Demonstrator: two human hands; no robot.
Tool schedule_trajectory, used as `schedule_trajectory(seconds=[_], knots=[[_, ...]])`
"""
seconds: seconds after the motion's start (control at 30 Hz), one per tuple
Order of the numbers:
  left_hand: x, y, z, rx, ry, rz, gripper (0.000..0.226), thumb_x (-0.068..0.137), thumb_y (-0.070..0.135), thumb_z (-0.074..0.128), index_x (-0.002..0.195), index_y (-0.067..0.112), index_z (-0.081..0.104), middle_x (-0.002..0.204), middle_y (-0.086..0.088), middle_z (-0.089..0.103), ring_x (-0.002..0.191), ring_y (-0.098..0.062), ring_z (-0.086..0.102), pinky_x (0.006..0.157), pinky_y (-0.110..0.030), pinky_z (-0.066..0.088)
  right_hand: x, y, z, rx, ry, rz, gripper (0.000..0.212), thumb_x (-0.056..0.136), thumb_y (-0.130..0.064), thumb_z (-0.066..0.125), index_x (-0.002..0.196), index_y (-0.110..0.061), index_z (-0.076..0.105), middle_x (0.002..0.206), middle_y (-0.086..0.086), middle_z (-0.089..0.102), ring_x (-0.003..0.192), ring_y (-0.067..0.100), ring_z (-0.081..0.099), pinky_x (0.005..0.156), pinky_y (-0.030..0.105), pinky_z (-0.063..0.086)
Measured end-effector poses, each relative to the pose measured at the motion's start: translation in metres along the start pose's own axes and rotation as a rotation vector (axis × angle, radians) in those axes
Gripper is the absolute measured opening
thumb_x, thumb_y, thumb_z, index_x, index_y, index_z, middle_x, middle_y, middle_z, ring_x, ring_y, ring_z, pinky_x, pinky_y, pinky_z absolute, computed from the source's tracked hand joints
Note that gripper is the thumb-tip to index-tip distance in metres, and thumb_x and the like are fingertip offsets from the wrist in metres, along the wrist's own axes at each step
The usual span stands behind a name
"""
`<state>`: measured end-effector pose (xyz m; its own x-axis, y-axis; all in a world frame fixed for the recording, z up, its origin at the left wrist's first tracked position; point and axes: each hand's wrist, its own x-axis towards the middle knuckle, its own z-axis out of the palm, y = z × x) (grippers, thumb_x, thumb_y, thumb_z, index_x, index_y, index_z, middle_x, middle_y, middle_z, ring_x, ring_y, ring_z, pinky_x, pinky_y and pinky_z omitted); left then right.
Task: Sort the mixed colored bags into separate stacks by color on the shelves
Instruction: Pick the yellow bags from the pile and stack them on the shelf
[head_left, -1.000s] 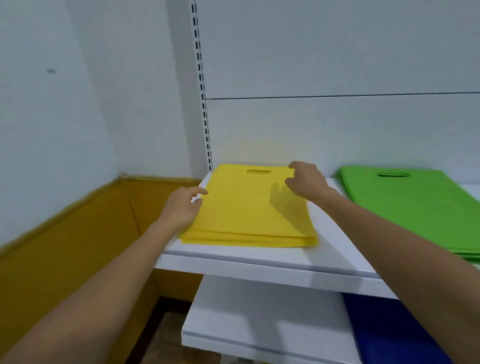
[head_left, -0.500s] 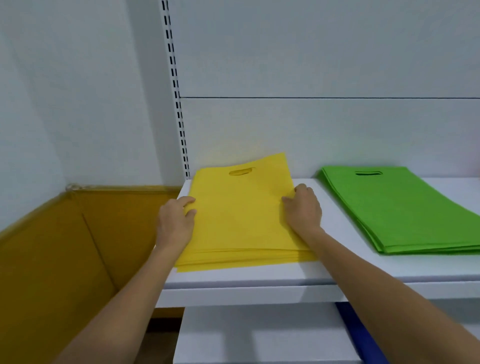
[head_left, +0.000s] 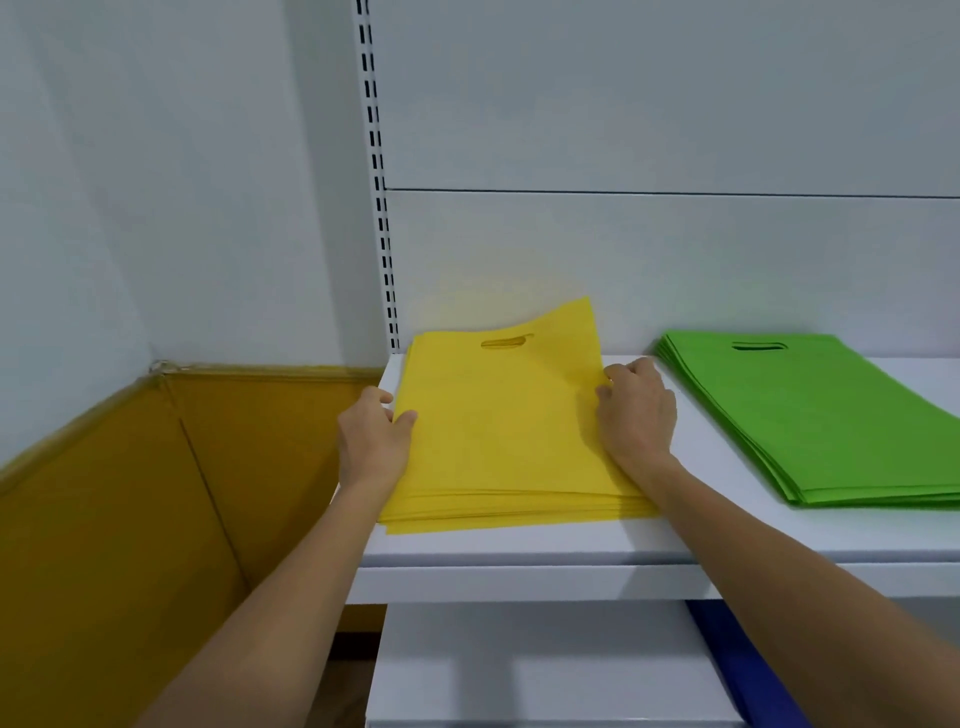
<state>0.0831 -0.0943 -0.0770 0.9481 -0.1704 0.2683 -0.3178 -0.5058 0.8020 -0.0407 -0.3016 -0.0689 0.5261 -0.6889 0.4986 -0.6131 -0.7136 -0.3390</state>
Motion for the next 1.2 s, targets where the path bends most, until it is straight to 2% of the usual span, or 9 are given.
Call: schedule_trajectory(seconds=[0.13, 0.33, 0.43, 0.67, 0.93, 1.0, 1.07, 1.13, 1.2], knots=[[0.0009, -0.0007, 0.0007, 0.039, -0.001, 0.033, 0.035, 0.086, 0.019, 0.065, 0.117, 0.006, 0.056, 0.109, -0.015, 0.064, 0.102, -0.028, 0.058, 0.082, -0.034, 0.044, 0.0008, -0.0009, -0.0001, -0.030, -0.021, 0.006, 0.024, 0.095, -0.009, 0.041, 0.112, -0.004, 0.058, 0.107, 0.016, 0.058, 0.100, 0.035, 0.053, 0.075, 0.037, 0.037], [-0.0011, -0.0002, 0.0004, 0.102, 0.012, 0.139, 0.033, 0.087, 0.014, 0.063, 0.119, 0.009, 0.059, 0.113, -0.013, 0.065, 0.104, -0.026, 0.060, 0.085, -0.033, 0.047, 0.0027, -0.0011, 0.0039, -0.096, 0.008, -0.021, 0.019, 0.090, -0.003, 0.042, 0.098, -0.003, 0.058, 0.098, 0.014, 0.058, 0.094, 0.033, 0.052, 0.069, 0.033, 0.027], [-0.0028, 0.0011, -0.0002, 0.114, 0.020, 0.181, 0.033, 0.087, 0.011, 0.062, 0.120, 0.010, 0.058, 0.112, -0.012, 0.065, 0.103, -0.025, 0.060, 0.084, -0.034, 0.048, 0.0028, -0.0009, 0.0045, -0.069, 0.012, -0.040, 0.020, 0.091, -0.003, 0.042, 0.103, -0.001, 0.057, 0.103, 0.017, 0.056, 0.098, 0.035, 0.049, 0.070, 0.035, 0.029], [-0.0036, 0.0034, -0.0002, 0.068, 0.055, 0.231, 0.032, 0.091, 0.010, 0.053, 0.123, 0.006, 0.054, 0.111, -0.012, 0.063, 0.103, -0.027, 0.057, 0.086, -0.036, 0.043, -0.0003, -0.0035, 0.0008, 0.209, -0.018, -0.087, 0.030, 0.094, -0.012, 0.049, 0.121, 0.001, 0.048, 0.111, 0.020, 0.055, 0.105, 0.036, 0.050, 0.081, 0.040, 0.038], [-0.0015, -0.0017, 0.0018, 0.123, 0.017, 0.160, 0.031, 0.093, 0.013, 0.050, 0.124, 0.008, 0.051, 0.115, -0.013, 0.061, 0.107, -0.028, 0.055, 0.083, -0.035, 0.042, -0.0024, -0.0032, -0.0016, 0.084, 0.050, -0.120, 0.024, 0.099, -0.014, 0.039, 0.112, 0.000, 0.053, 0.109, 0.018, 0.053, 0.092, 0.037, 0.052, 0.065, 0.036, 0.033], [-0.0011, -0.0015, 0.0019, 0.128, 0.008, 0.157, 0.033, 0.093, 0.013, 0.052, 0.125, 0.007, 0.049, 0.115, -0.013, 0.060, 0.107, -0.028, 0.054, 0.081, -0.034, 0.041, -0.0023, -0.0033, -0.0009, 0.128, 0.054, -0.130, 0.023, 0.097, -0.008, 0.040, 0.114, 0.001, 0.052, 0.113, 0.020, 0.051, 0.091, 0.039, 0.052, 0.066, 0.038, 0.036], [0.0000, -0.0011, 0.0023, 0.120, 0.000, 0.143, 0.032, 0.093, 0.012, 0.052, 0.124, 0.005, 0.049, 0.116, -0.013, 0.059, 0.107, -0.028, 0.054, 0.082, -0.033, 0.040, -0.0024, -0.0034, -0.0002, 0.168, 0.018, -0.138, 0.034, 0.093, 0.001, 0.040, 0.125, -0.002, 0.048, 0.121, 0.019, 0.048, 0.093, 0.040, 0.052, 0.071, 0.040, 0.040], [0.0006, -0.0014, 0.0031, 0.115, -0.001, 0.133, 0.031, 0.092, 0.012, 0.052, 0.123, 0.005, 0.050, 0.116, -0.014, 0.059, 0.106, -0.028, 0.055, 0.082, -0.033, 0.041, -0.0025, -0.0031, 0.0004, 0.130, -0.052, -0.160, 0.049, 0.090, 0.004, 0.038, 0.138, -0.008, 0.039, 0.128, 0.017, 0.045, 0.100, 0.039, 0.052, 0.078, 0.042, 0.041], [0.0010, -0.0022, 0.0033, 0.110, -0.001, 0.127, 0.031, 0.092, 0.012, 0.052, 0.122, 0.005, 0.051, 0.116, -0.014, 0.059, 0.106, -0.028, 0.055, 0.083, -0.034, 0.042, -0.0019, -0.0034, 0.0016, 0.055, -0.104, -0.163, 0.050, 0.090, 0.004, 0.036, 0.138, -0.009, 0.041, 0.132, 0.015, 0.043, 0.107, 0.037, 0.051, 0.083, 0.039, 0.041]])
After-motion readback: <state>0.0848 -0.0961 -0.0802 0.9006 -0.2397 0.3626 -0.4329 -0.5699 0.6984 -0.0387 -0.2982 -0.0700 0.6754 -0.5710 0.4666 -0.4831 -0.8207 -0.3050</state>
